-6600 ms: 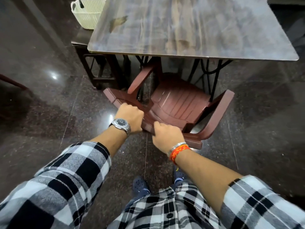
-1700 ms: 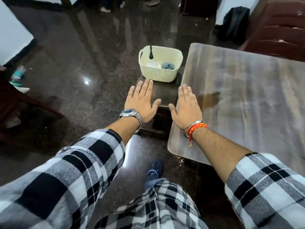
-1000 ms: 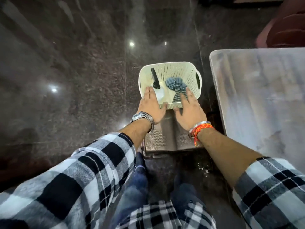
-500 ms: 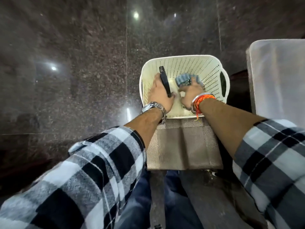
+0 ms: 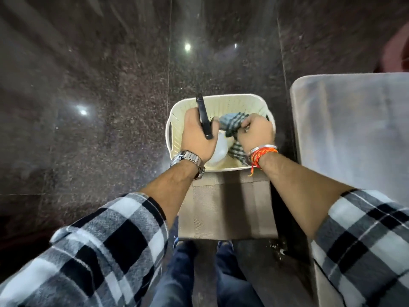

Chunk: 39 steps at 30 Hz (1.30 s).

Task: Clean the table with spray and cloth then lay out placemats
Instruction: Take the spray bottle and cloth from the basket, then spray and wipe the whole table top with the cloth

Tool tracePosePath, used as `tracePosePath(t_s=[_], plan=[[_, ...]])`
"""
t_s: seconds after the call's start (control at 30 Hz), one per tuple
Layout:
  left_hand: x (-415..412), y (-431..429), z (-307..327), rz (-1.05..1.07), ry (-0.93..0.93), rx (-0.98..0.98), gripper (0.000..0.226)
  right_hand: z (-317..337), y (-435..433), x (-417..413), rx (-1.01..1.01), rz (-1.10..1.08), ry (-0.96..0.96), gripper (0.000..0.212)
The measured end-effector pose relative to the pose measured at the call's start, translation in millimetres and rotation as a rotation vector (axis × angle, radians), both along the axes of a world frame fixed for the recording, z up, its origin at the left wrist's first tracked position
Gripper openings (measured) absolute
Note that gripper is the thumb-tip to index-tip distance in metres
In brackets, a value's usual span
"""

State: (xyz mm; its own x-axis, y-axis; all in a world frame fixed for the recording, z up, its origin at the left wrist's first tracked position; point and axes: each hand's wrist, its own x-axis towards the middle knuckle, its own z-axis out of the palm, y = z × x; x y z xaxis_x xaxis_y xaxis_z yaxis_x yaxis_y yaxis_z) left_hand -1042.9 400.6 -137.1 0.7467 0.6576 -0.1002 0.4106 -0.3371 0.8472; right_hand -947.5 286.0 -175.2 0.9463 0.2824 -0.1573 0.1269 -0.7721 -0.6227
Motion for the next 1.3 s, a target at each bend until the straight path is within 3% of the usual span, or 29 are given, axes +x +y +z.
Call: tracePosePath(t_s=[0.17, 0.3, 0.47, 0.77, 0.9, 1.13, 1.23, 1.3], plan=[[-1, -36, 57, -0.017, -0.041, -0.015, 0.025, 63, -37, 2, 0.242, 0.011, -0.178, 0.025], [-4, -70, 98, -0.074, -0.073, 0.005, 0.027, 112, -78, -6, 0.243, -0.033, -0.275, 0.044], [-32, -110, 122, -0.118, -0.087, -0.030, 0.019, 144, -138, -38, 0.213, -0.151, -0.268, 0.049], [-83, -189, 136, -0.273, -0.033, 0.019, 0.016, 154, -229, -121, 0.157, -0.286, -0.254, 0.050], [-89, -224, 144, -0.289, 0.035, -0.016, 0.029, 158, -267, -139, 0.094, -0.348, -0.233, 0.048], [-71, -264, 146, -0.242, 0.187, -0.084, 0.025, 148, -320, -138, 0.079, -0.371, -0.187, 0.046], [-50, -283, 148, -0.167, 0.207, -0.088, 0.041, 138, -345, -123, 0.096, -0.300, -0.224, 0.036], [-33, -293, 149, -0.130, 0.234, -0.049, 0.039, 132, -358, -107, 0.117, -0.234, -0.218, 0.035]])
